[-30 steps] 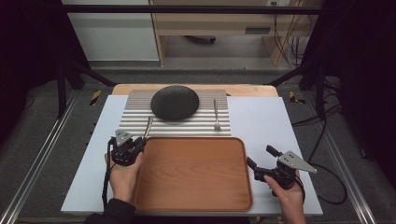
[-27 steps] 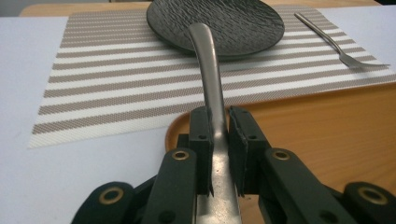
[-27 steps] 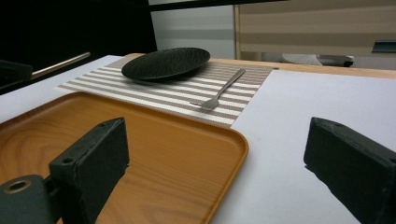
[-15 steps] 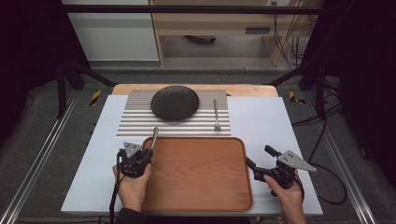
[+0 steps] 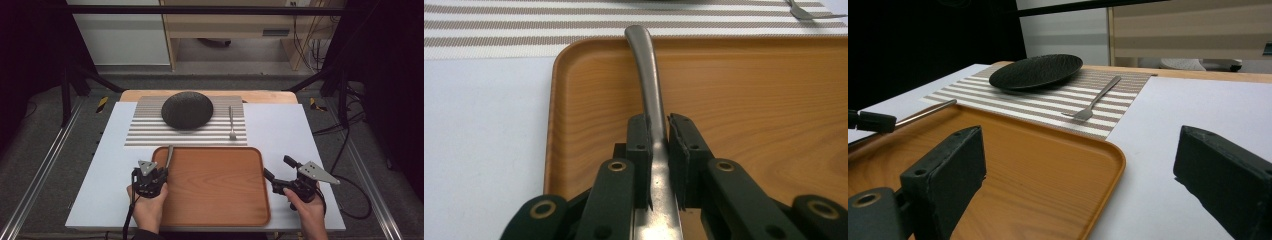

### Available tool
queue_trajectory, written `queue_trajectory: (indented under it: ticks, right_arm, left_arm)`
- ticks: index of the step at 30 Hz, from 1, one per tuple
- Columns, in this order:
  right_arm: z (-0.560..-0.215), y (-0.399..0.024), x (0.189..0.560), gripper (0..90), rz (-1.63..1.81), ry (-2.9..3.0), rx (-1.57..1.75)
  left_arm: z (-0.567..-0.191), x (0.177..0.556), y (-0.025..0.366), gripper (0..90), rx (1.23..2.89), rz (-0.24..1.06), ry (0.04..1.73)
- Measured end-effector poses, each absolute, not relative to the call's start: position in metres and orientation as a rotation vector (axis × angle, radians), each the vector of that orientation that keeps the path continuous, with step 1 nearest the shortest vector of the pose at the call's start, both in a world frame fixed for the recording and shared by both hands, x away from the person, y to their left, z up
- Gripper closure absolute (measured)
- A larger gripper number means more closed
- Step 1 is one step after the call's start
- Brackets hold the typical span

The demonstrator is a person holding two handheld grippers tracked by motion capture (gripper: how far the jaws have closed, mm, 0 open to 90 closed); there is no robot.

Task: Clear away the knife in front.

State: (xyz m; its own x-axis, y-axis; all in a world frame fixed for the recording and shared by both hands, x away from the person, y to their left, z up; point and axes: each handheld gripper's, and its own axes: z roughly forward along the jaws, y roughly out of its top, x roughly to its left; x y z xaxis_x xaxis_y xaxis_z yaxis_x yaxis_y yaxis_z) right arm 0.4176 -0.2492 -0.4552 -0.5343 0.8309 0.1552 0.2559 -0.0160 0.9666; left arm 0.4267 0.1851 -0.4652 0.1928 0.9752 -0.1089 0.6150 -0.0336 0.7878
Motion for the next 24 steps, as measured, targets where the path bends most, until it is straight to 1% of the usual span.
queue_trajectory:
  ticks: [11, 24]
  right_arm:
    - [-0.455, -0.248, 0.418, 6.6, 1.582, 1.795, 1.13]
    - [-0.455, -0.248, 0.418, 6.6, 1.58, 1.797, 1.127]
  left_arm:
    - [-0.471, 0.426, 0.195, 79.9, 1.712, 0.621, 1.561]
    - [-0.477, 0.428, 0.197, 79.9, 1.706, 0.614, 1.592]
